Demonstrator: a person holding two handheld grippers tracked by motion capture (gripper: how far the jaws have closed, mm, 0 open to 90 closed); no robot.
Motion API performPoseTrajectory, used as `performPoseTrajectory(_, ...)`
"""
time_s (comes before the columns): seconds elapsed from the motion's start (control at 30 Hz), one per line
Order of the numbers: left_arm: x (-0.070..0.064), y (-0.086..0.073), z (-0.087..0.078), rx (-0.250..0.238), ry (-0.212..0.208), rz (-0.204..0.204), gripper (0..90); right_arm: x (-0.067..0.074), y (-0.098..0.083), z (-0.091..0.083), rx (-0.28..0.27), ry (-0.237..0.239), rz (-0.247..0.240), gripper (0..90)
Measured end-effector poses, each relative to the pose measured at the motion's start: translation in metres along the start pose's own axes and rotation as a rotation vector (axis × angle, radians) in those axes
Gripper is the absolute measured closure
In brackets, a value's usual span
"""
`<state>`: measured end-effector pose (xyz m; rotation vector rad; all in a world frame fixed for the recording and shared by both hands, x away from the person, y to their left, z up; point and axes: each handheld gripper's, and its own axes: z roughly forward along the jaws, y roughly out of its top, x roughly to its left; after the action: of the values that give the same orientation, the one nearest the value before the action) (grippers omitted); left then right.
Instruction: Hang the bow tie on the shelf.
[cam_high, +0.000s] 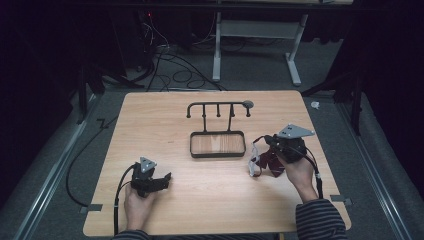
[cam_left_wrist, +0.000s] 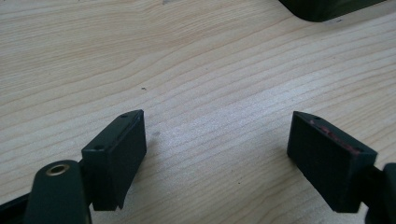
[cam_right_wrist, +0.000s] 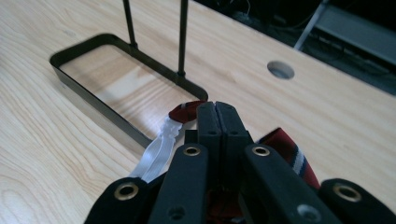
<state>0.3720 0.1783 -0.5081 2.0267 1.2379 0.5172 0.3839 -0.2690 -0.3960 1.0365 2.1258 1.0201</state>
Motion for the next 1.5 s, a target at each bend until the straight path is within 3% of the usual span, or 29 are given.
performPoseTrajectory(0.07,0.0,0.0,0.0,0.0,0.0,0.0,20.3,0.007,0.009,-0.009,-0.02,-0.005,-0.038,90.0)
performPoseTrajectory(0.17,0.0,0.0,0.0,0.0,0.0,0.0,20.3,0.013,0.016,-0.014,-0.024,-0.005,-0.051,90.0)
performPoseTrajectory(0.77,0.0,0.0,0.0,0.0,0.0,0.0,20.2,0.035,0.047,-0.01,-0.08,0.072,-0.075,90.0)
performPoseTrajectory(1.23,0.0,0.0,0.0,0.001,-0.001,0.003,20.2,0.059,0.091,0.009,-0.12,0.142,-0.106,90.0)
performPoseTrajectory(1.5,0.0,0.0,0.0,0.001,-0.002,0.003,20.2,0.063,0.111,0.025,-0.128,0.141,-0.095,90.0)
